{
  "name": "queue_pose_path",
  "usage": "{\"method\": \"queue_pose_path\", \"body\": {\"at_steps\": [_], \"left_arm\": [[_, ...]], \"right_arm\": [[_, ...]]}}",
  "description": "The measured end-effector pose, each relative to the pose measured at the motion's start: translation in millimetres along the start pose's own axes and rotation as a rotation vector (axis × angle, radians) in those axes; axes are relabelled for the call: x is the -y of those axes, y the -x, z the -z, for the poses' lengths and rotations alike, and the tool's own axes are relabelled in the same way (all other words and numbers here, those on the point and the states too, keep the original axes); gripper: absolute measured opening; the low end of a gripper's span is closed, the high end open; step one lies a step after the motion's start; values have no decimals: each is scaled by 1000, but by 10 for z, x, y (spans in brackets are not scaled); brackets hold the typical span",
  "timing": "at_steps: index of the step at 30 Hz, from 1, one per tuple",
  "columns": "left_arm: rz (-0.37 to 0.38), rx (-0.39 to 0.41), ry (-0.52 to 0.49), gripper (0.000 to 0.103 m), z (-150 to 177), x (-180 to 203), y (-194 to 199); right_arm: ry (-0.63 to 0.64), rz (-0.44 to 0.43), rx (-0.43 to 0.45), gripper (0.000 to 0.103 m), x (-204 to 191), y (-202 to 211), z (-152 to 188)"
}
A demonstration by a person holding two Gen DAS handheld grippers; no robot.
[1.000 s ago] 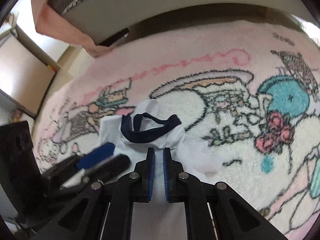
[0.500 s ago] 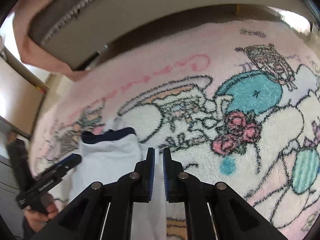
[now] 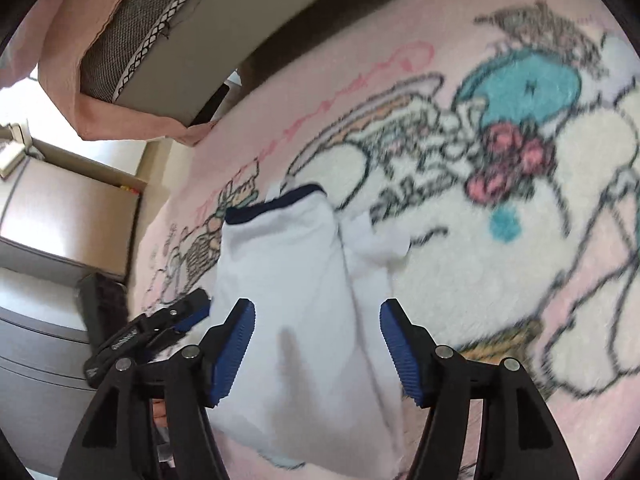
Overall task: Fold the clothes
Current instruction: 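Close both grippers on the folded shirt and lift it together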
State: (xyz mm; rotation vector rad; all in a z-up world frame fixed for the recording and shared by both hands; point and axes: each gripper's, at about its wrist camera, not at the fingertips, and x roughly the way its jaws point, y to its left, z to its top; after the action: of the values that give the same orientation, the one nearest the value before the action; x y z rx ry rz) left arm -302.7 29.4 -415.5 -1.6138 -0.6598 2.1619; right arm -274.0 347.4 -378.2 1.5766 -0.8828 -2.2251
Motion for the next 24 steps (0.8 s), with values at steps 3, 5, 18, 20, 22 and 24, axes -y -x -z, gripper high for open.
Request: {"method": "queue_pose_path", "body": {"at_steps": [3,5,18,20,22,24], "left_arm": [[15,-6,12,70,74,-23,44],[24,-20,34,72,134,-48,40],[58,-70,66,73,468,100,-7],[71,-76,74,73,505,108,-17],[82,-74,77,78,508,126,-20],[75,-67,72,86,499,141,-19]], "right_arm": [[-52,-20,-19,66,103,-45,81],[-90,-34,-28,67,176,-57,151],[-263,-181,-52,68,475,-127,355],[-268,-182,-52,70,485,-148,377],[-279,-201,-51,76,493,-175,403],[-293,-202,-52,80,501,-198,421]]}}
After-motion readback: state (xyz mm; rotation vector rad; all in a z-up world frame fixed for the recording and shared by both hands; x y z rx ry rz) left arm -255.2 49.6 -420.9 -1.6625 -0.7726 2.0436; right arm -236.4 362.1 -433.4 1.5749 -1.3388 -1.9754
